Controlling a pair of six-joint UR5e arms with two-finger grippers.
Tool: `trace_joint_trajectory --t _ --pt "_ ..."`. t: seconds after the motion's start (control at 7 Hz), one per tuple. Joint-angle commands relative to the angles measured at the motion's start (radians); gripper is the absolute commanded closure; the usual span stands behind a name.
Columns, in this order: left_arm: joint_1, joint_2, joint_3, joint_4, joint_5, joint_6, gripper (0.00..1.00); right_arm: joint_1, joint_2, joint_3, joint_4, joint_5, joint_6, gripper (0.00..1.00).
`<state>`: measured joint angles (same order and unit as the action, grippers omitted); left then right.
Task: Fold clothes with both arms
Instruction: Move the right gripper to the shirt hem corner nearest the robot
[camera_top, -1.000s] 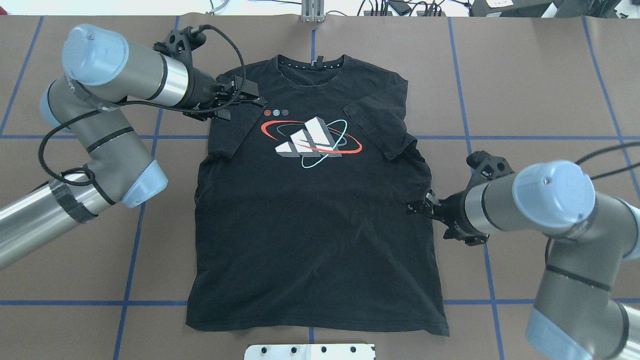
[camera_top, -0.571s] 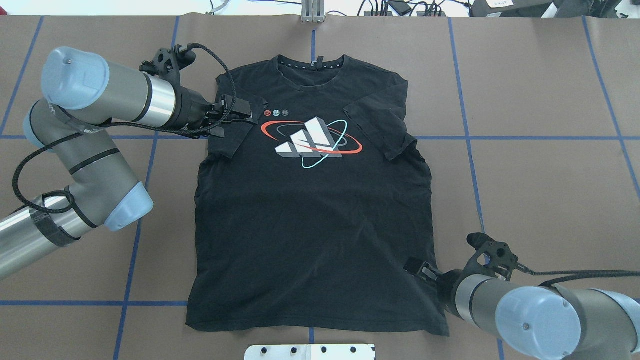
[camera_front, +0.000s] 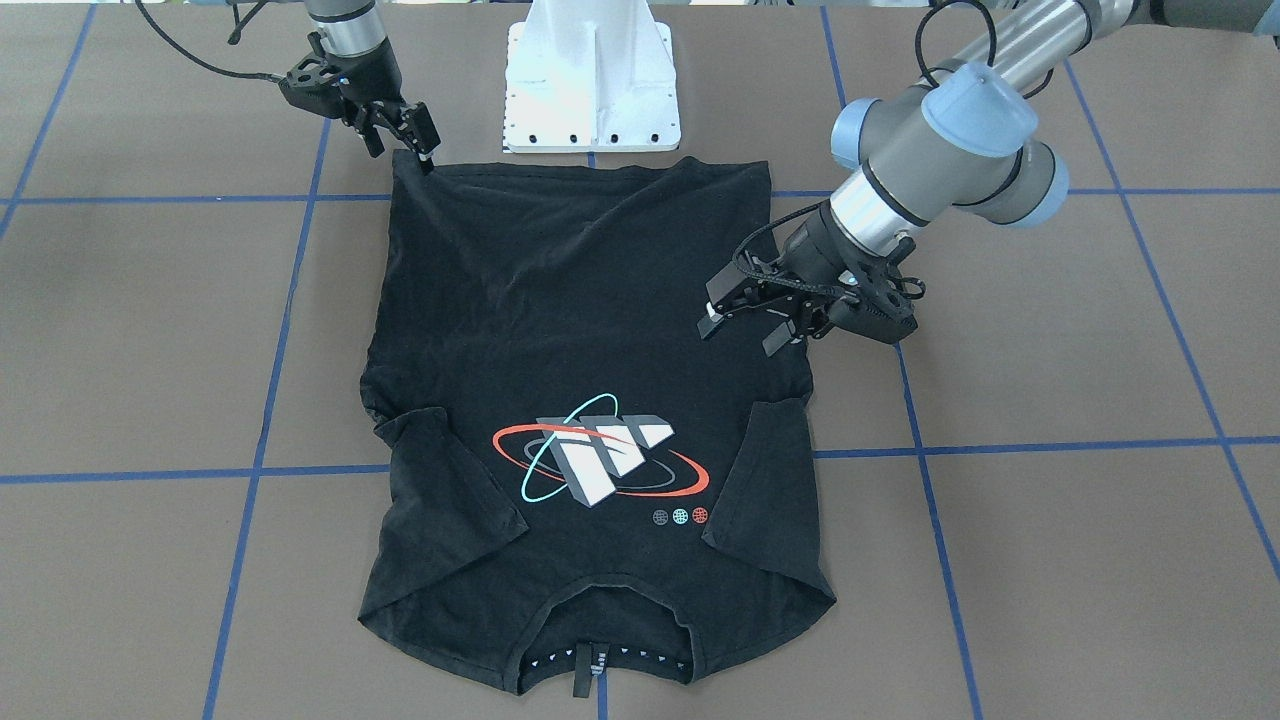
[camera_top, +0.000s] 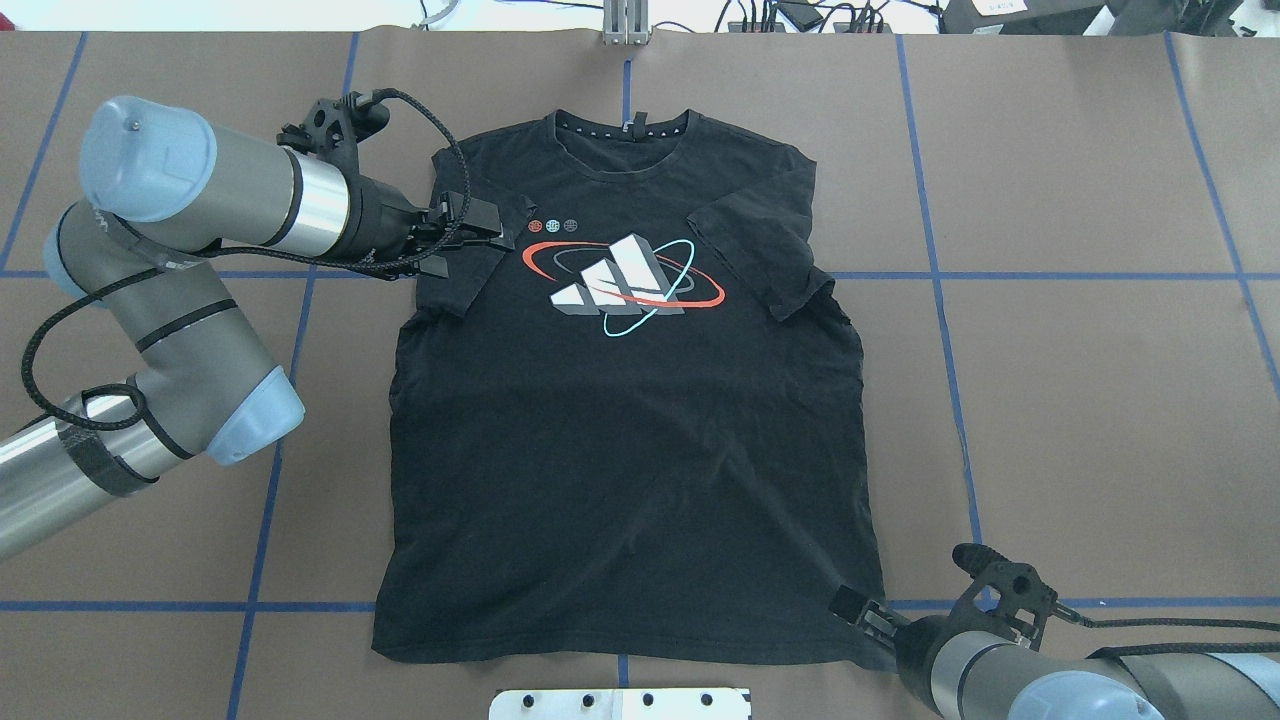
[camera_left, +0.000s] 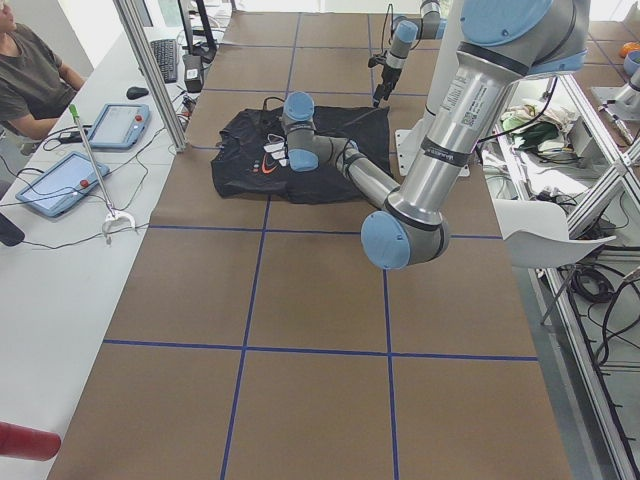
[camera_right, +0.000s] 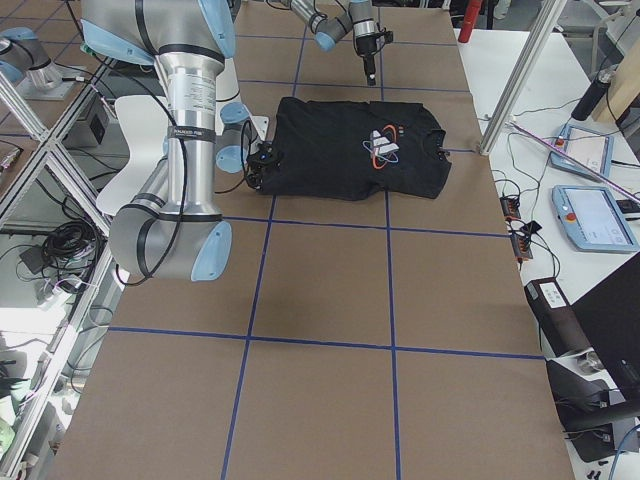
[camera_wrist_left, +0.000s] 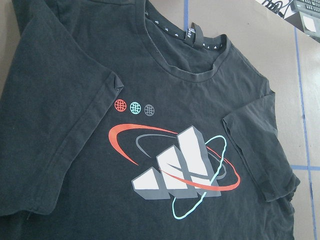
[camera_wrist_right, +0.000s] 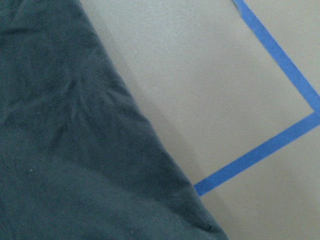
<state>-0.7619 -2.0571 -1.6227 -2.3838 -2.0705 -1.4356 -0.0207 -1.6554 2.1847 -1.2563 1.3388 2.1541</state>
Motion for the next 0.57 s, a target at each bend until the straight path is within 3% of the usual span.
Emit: trace_joint_trajectory --t 0.0,0.14,0.29,0.43 --pt "0.001 0.000 0.000 0.000 0.000 -0.003 0.00 -0.022 -0.003 -0.009 0.000 0.000 0.003 0.06" --pt "0.001 0.000 0.001 0.000 0.000 -0.003 0.00 -0.027 -0.001 -0.020 0.000 -0.001 0.012 0.08" --pt "0.001 0.000 0.001 0.000 0.000 -0.003 0.00 -0.028 -0.001 -0.025 0.000 -0.003 0.036 0.18" --pt "0.001 0.000 0.000 0.000 0.000 -0.003 0.00 -0.030 -0.003 -0.025 0.000 -0.003 0.038 0.34"
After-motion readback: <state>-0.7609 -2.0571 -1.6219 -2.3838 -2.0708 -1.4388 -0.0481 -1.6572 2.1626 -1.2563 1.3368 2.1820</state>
